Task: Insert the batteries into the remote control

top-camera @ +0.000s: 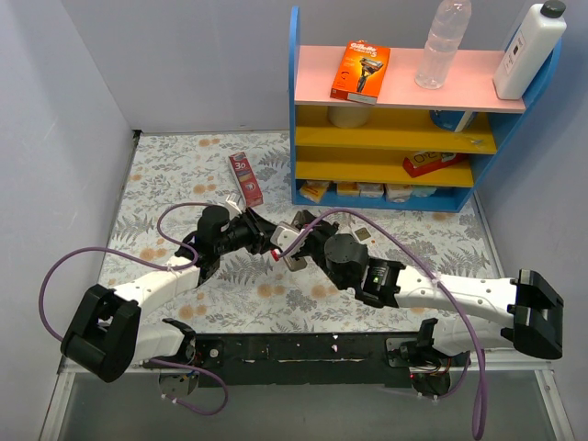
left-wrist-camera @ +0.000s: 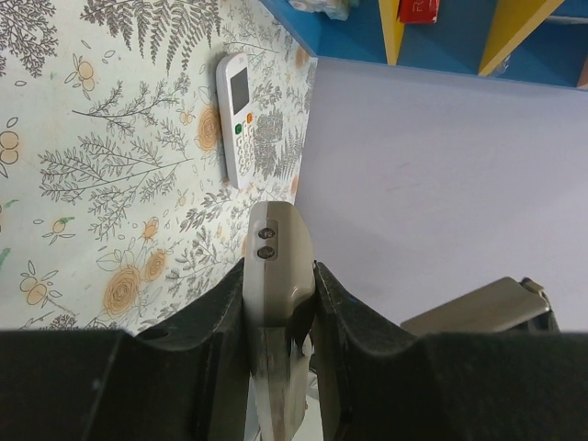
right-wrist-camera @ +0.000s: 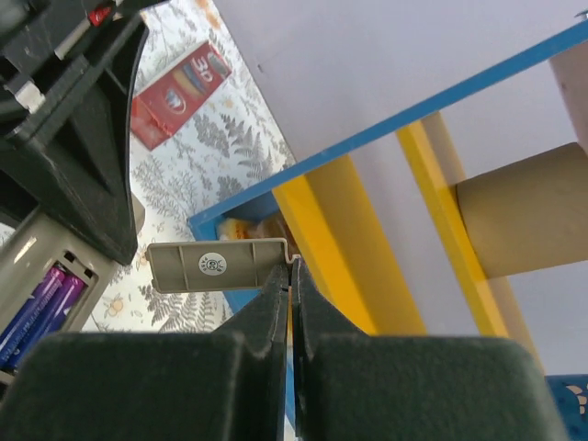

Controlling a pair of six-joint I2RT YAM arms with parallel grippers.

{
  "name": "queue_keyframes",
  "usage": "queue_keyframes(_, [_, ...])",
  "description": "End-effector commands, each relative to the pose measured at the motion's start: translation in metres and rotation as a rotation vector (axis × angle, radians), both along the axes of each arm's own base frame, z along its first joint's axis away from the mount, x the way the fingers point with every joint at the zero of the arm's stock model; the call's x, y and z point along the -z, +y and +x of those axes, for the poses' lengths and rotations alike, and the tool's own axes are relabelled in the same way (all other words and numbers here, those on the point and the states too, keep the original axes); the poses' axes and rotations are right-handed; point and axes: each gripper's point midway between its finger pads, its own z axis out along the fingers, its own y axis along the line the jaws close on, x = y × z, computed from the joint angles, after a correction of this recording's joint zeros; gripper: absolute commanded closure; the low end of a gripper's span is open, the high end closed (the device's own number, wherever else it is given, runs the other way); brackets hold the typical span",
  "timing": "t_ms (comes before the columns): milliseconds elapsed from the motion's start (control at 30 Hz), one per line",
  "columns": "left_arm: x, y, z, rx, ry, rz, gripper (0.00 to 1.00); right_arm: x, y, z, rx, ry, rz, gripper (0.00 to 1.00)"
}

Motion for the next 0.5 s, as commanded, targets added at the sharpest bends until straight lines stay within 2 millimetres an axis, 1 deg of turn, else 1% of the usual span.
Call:
queue_keyframes(0, [-0.029,-0.006,0.005,-0.023,0.048,-0.120,1.00,-0.032,0.004,-0.006,-0.008,-0.100,0.093,0.99])
queue_keyframes(300, [-0.046,-0.008,0.002,-0.014,0.061,-0.188,1.00,-0.011,0.012,-0.014,-0.042,-0.110,0.057,0.99])
queue_keyframes(467, [-0.050,-0.007,-0.003,-0.007,0.072,-0.208,1.00,-0.010,0.011,-0.011,-0.017,-0.143,0.057,0.99])
